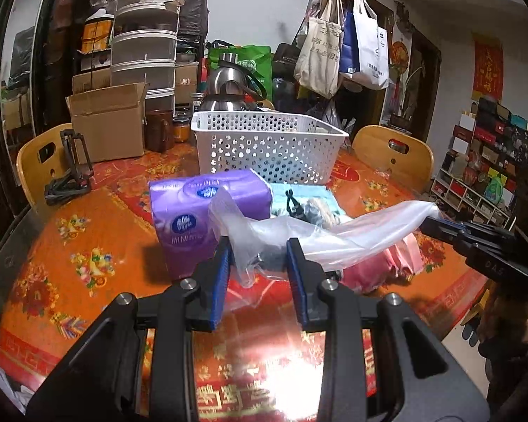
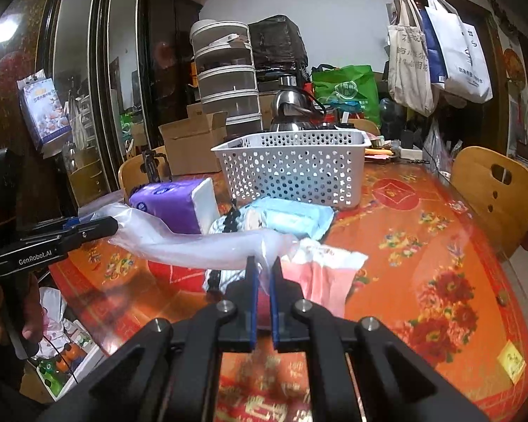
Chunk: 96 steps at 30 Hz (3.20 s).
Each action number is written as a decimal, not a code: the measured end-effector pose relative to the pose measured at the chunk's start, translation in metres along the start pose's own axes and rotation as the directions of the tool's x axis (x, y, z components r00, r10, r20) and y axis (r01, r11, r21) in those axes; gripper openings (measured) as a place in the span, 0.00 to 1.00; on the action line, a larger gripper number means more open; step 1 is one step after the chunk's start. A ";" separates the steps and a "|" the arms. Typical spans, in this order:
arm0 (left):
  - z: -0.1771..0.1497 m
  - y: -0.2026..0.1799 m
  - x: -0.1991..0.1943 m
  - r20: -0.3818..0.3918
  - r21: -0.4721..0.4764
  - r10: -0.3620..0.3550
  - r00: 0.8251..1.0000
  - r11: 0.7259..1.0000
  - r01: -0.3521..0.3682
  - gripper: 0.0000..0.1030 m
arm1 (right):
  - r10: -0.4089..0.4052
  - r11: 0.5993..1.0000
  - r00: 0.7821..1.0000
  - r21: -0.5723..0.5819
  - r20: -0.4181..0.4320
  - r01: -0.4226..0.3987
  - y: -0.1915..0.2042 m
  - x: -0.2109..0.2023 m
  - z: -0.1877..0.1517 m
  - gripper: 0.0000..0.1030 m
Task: Organize soft objects
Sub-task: 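Lift the clear plastic bag with the left gripper and lower it into the basket, then open the left gripper to release the bag in the basket, then move the left gripper to the purple tissue pack and close on it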
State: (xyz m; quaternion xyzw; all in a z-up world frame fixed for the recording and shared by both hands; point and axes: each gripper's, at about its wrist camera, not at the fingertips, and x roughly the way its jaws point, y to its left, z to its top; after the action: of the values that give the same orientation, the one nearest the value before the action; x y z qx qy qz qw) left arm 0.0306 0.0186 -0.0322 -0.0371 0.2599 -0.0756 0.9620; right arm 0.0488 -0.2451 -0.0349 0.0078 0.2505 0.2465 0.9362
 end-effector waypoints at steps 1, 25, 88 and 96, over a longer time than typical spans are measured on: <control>0.003 0.001 0.002 0.000 0.000 0.000 1.000 1.000 0.000 0.28 | 0.000 1.000 1.000 0.001 0.000 0.000 -0.001 0.002 0.003 0.04; 0.202 0.025 0.074 0.025 -0.035 -0.019 1.000 0.999 0.020 0.28 | -0.011 0.998 1.000 -0.061 0.023 0.012 -0.038 0.051 0.167 0.04; 0.244 0.042 0.200 -0.172 -0.017 0.174 0.970 0.984 -0.180 0.85 | -0.178 0.984 0.963 -0.022 -0.200 0.177 -0.085 0.188 0.203 0.76; 0.191 0.027 0.122 -0.129 0.037 0.169 0.977 0.985 -0.166 0.86 | -0.123 0.992 0.977 0.018 -0.171 0.128 -0.065 0.132 0.164 0.76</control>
State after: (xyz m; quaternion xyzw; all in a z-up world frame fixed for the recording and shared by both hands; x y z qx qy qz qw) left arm 0.2344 0.0314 0.0693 0.0025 0.3241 0.0001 0.9460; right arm 0.2554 -0.2228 0.0376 -0.0157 0.3329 0.1831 0.9249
